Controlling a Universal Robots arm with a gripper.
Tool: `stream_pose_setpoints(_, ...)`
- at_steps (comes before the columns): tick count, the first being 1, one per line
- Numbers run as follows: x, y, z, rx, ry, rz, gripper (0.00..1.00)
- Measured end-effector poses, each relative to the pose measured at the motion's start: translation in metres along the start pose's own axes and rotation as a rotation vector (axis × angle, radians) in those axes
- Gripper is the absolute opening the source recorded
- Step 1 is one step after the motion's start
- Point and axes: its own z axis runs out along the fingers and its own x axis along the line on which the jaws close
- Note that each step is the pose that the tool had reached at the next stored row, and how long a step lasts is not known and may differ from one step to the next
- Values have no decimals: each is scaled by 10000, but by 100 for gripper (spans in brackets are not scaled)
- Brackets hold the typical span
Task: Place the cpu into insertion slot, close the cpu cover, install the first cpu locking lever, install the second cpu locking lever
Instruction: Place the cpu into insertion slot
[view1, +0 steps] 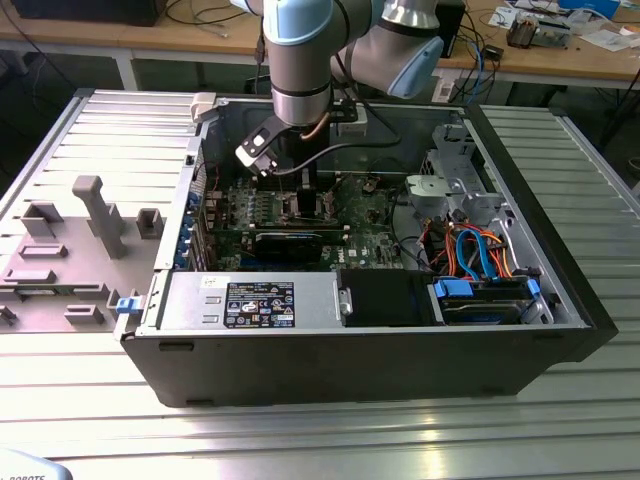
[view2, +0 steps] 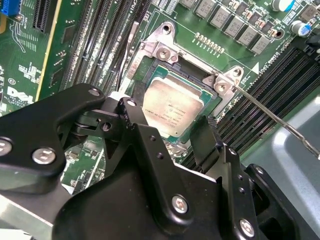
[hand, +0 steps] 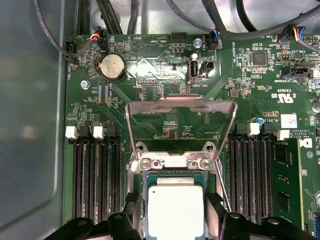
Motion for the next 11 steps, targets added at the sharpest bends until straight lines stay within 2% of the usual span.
stream_pose_setpoints(4,-1,0,1,-2,1,-1,62)
stream_pose_setpoints(5,-1,0,1,-1,1,-1,69)
stream_pose_setpoints(7,-2,0,-5,3,-4,-2,69)
stream_pose_setpoints(11,-2,6,-75,30,12,-1,69)
